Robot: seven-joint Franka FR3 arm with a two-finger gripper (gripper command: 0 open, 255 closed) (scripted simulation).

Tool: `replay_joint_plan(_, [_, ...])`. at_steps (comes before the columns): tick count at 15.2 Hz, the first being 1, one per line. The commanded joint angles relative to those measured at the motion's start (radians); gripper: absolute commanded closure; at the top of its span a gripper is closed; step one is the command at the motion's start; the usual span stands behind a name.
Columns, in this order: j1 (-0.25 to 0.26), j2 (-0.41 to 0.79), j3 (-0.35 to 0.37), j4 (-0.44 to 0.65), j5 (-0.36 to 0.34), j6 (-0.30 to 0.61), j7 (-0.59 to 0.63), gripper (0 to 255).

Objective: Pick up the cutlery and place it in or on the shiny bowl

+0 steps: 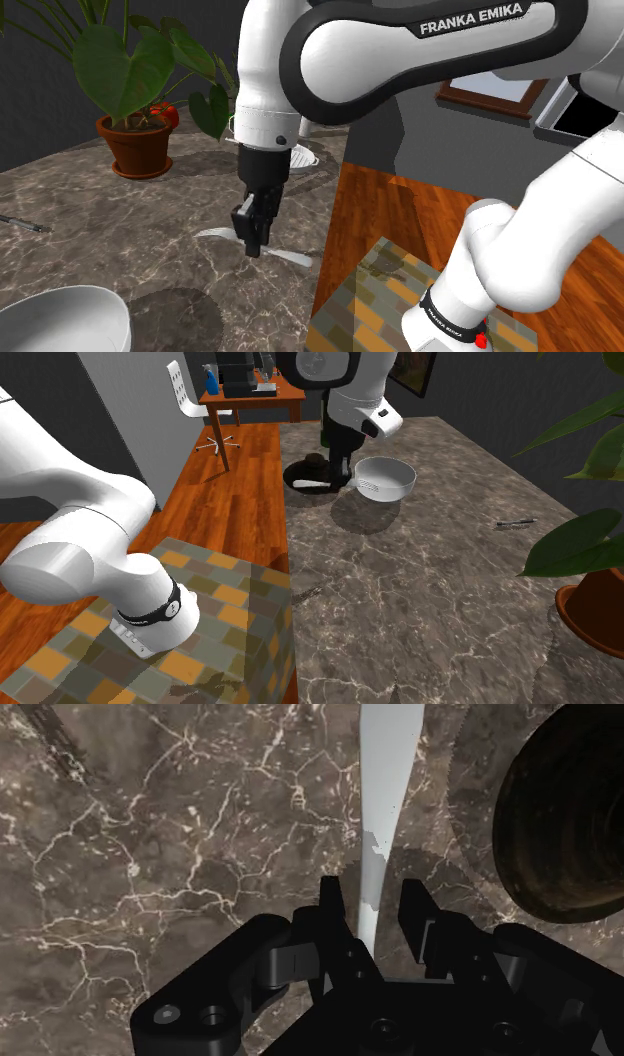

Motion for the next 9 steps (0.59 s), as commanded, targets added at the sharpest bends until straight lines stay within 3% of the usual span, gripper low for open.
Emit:
replay_joint_plan(1, [0.005, 0.075, 0.027, 0.068, -0.016, 0.016, 0.043, 255])
replay_joint_plan(9, [0.060, 0.381, 0.106, 0.379, -0.139, 0.029, 0.231, 255])
